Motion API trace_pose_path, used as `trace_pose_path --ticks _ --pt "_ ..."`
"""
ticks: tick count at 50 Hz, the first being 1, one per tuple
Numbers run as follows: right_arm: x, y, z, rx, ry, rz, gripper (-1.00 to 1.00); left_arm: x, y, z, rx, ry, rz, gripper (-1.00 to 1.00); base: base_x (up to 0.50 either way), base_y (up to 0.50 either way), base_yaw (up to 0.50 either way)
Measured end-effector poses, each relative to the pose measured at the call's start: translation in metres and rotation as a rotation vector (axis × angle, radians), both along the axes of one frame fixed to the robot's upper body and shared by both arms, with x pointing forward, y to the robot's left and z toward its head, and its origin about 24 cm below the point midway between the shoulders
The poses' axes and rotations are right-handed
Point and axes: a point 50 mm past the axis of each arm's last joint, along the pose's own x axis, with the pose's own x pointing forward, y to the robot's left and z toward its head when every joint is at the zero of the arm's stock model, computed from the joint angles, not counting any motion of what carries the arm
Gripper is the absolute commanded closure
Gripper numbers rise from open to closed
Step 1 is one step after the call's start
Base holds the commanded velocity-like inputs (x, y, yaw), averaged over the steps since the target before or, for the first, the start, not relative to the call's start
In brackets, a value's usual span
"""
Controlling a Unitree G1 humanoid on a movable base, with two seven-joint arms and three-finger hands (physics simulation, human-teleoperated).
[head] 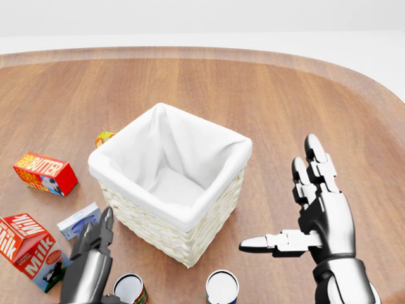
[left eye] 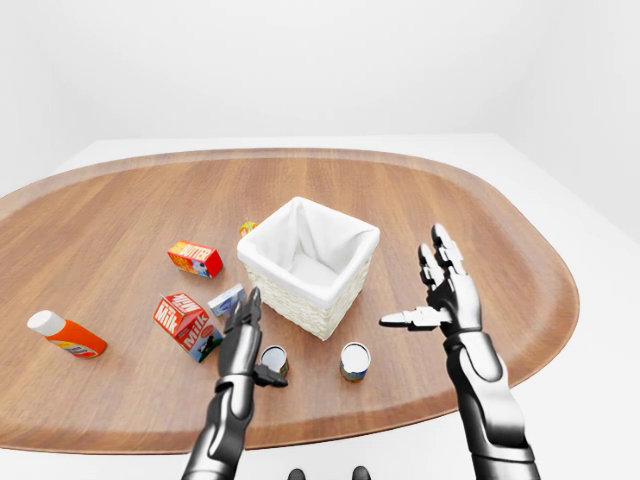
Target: Pick up the tomato sauce, and put it in the basket.
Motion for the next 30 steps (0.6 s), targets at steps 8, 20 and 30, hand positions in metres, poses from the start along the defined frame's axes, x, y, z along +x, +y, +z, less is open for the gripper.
trace_pose_path --ticks 8,20,30 --pt "0.000 0.000 0.000 -0.001 0.002 0.000 -1.00 0.001 0.000 -0.005 0.015 0.010 0.007 -1.00 0.00 0.00 0.00" --pt "0.001 0.000 -0.001 -0.001 0.005 0.001 -1.00 0.002 0.000 -0.011 0.033 0.023 0.015 -1.00 0.00 0.00 0.00" --pt "0.001 0.001 -0.003 -0.002 0.011 0.002 -1.00 0.003 0.001 -0.017 0.050 0.038 0.026 -1.00 0.00 0.00 0.00"
